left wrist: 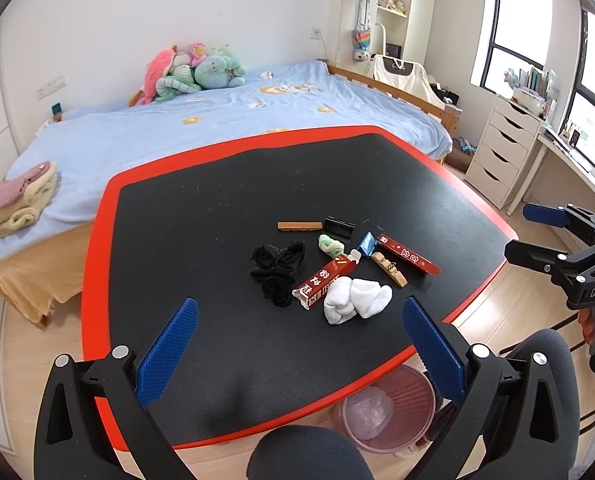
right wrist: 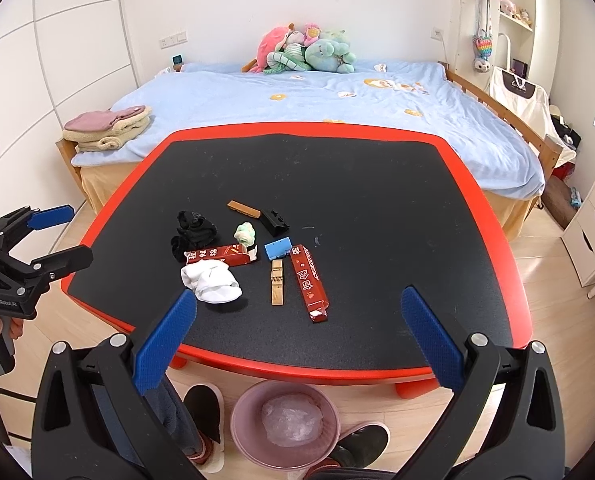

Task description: Collect trash

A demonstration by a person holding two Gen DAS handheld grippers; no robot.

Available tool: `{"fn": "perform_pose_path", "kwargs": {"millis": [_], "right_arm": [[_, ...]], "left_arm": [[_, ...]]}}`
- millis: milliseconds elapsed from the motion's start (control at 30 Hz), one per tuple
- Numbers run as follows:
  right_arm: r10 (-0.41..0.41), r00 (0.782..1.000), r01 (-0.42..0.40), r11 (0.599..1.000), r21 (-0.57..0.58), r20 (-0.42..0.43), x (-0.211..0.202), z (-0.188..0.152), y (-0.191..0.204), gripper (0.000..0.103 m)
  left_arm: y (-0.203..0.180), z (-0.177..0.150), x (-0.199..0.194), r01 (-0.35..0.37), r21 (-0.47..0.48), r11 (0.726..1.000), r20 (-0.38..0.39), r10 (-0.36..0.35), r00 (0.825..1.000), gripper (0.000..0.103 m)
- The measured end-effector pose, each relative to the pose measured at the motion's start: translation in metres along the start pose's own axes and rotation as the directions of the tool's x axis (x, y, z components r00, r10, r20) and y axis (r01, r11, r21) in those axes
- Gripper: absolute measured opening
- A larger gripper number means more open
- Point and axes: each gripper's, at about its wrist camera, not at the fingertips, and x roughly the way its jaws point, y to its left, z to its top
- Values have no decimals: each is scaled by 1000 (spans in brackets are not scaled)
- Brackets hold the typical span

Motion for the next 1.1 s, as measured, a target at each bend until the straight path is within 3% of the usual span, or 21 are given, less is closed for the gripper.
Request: {"fn": "perform_pose_path", "kwargs": {"millis": [333,1100], "right_arm": [[-2,1000,2,1000,-23,-12,4,1,4,100],[9,999,-10,999,-35,-36,11,-1,12,100]], "left_arm": [[-2,-2,-4,23,41,999,24,-24,999,98],[-4,0,1,-35,55,998,-15,36,999,98]]}}
